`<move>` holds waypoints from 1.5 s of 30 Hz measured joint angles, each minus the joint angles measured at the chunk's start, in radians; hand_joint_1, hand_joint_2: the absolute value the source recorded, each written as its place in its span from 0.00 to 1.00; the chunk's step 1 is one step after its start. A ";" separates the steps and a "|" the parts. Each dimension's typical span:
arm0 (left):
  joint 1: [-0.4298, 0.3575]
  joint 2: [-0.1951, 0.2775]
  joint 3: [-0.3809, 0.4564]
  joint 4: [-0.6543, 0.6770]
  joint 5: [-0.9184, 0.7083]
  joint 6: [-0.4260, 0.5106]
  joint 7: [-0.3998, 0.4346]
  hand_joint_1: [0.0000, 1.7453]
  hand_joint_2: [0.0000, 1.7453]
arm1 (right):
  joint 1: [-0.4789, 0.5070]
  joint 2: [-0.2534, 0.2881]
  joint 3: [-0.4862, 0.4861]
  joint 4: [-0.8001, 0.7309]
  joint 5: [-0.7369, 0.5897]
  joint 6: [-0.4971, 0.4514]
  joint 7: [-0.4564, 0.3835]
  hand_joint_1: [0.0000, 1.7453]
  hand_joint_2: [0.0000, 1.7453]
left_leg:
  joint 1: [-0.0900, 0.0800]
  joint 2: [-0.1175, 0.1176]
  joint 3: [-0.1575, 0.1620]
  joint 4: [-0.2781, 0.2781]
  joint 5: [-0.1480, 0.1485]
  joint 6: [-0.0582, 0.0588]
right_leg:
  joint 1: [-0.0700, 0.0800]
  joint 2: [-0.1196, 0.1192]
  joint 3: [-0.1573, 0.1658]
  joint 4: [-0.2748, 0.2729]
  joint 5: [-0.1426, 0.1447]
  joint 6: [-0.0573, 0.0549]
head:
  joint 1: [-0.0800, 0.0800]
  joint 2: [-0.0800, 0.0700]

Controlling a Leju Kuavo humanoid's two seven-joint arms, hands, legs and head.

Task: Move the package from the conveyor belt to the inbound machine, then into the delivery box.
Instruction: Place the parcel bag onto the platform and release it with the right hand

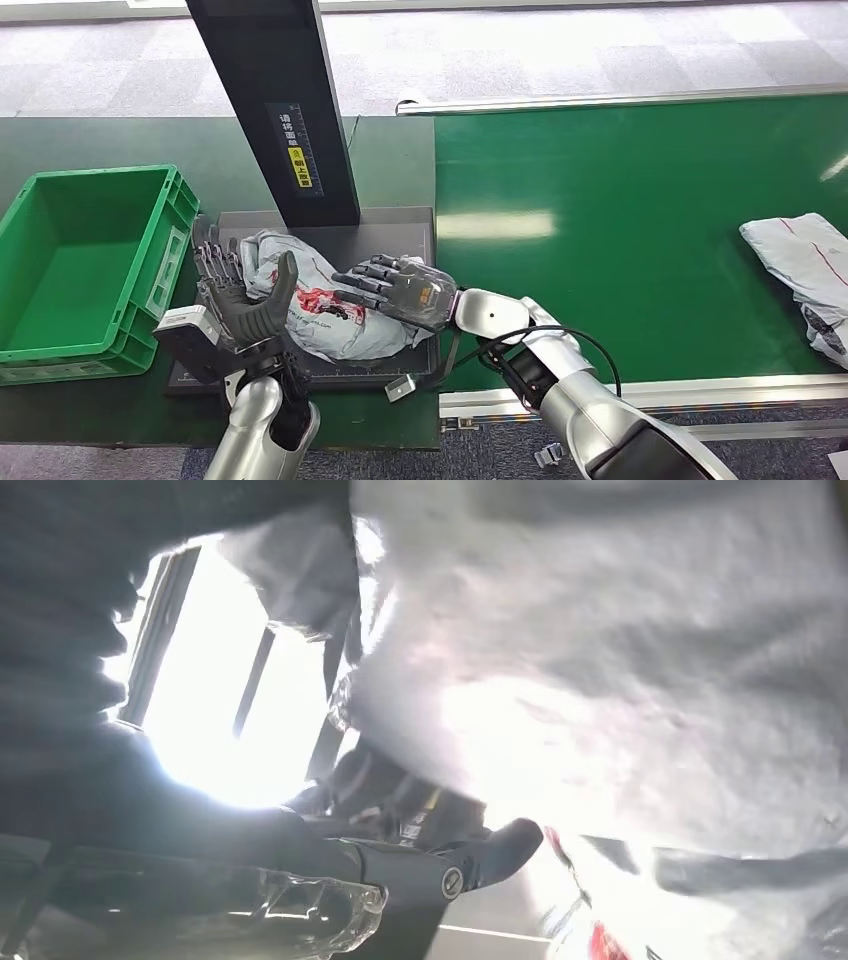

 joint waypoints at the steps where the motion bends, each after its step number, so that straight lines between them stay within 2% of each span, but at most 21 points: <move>1: 0.000 0.000 -0.001 0.001 0.000 0.000 0.000 0.00 1.00 | 0.003 0.004 -0.020 0.001 -0.006 0.000 -0.009 0.00 1.00 | 0.000 0.000 0.000 0.000 0.000 0.000 | 0.000 0.000 0.000 0.000 0.000 0.000 | 0.000 0.000; 5: 0.000 0.000 -0.005 0.002 0.000 -0.001 0.000 0.00 1.00 | 0.009 0.015 -0.070 0.001 -0.019 -0.001 -0.021 0.00 1.00 | 0.000 0.000 0.000 0.000 0.000 0.000 | 0.000 0.000 0.000 0.000 0.000 0.000 | 0.000 0.000; 16: -0.001 0.000 -0.008 0.008 -0.001 0.001 0.000 0.00 1.00 | 0.022 0.029 -0.133 -0.002 -0.026 -0.001 -0.021 0.00 1.00 | 0.000 0.000 0.000 0.000 0.000 0.000 | 0.000 0.000 0.000 0.000 0.000 0.000 | 0.000 0.000; 20: -0.001 0.000 -0.010 0.008 -0.001 0.015 0.000 0.00 1.00 | 0.044 0.044 -0.199 -0.030 -0.053 -0.001 -0.021 0.00 1.00 | 0.000 0.000 0.000 0.000 0.000 0.000 | 0.000 0.000 0.000 0.000 0.000 0.000 | 0.000 0.000; 23: -0.001 0.000 -0.010 0.006 -0.008 0.040 0.000 0.00 1.00 | 0.069 0.051 -0.242 -0.088 -0.232 -0.001 -0.022 0.00 1.00 | 0.000 0.000 0.000 0.000 0.000 0.000 | 0.000 0.000 0.000 0.000 0.000 0.000 | 0.000 0.000; 27: -0.001 0.000 -0.010 -0.010 -0.047 0.097 0.000 0.00 1.00 | 0.092 0.047 -0.230 -0.167 -0.677 0.016 -0.022 0.00 1.00 | 0.000 0.000 0.000 0.000 0.000 0.000 | 0.000 0.000 0.000 0.000 0.000 0.000 | 0.000 0.000; 30: -0.001 0.004 -0.015 -0.018 -0.095 0.139 0.000 0.00 1.00 | 0.118 0.028 -0.205 -0.249 -1.021 0.126 -0.023 0.00 1.00 | 0.000 0.000 0.000 0.000 0.000 0.000 | 0.000 0.000 0.000 0.000 0.000 0.000 | 0.000 0.000; 33: -0.005 0.019 -0.039 0.003 -0.141 0.119 0.010 0.00 1.00 | 0.149 0.004 -0.223 -0.332 -1.227 0.290 -0.023 0.00 1.00 | 0.000 0.000 0.000 0.000 0.000 0.000 | 0.000 0.000 0.000 0.000 0.000 0.000 | 0.000 0.000; 37: -0.011 0.041 -0.077 0.050 -0.225 0.091 0.060 0.00 1.00 | 0.188 -0.027 -0.278 -0.422 -1.312 0.397 -0.023 0.00 1.00 | 0.000 0.000 0.000 0.000 0.000 0.000 | 0.000 0.000 0.000 0.000 0.000 0.000 | 0.000 0.000; 45: -0.016 0.057 -0.103 0.091 -0.242 0.086 0.071 0.00 1.00 | 0.221 -0.052 -0.317 -0.492 -1.317 0.416 -0.023 0.00 1.00 | 0.000 0.001 0.000 0.000 0.000 0.000 | 0.000 0.001 -0.001 0.000 0.000 0.000 | 0.000 0.000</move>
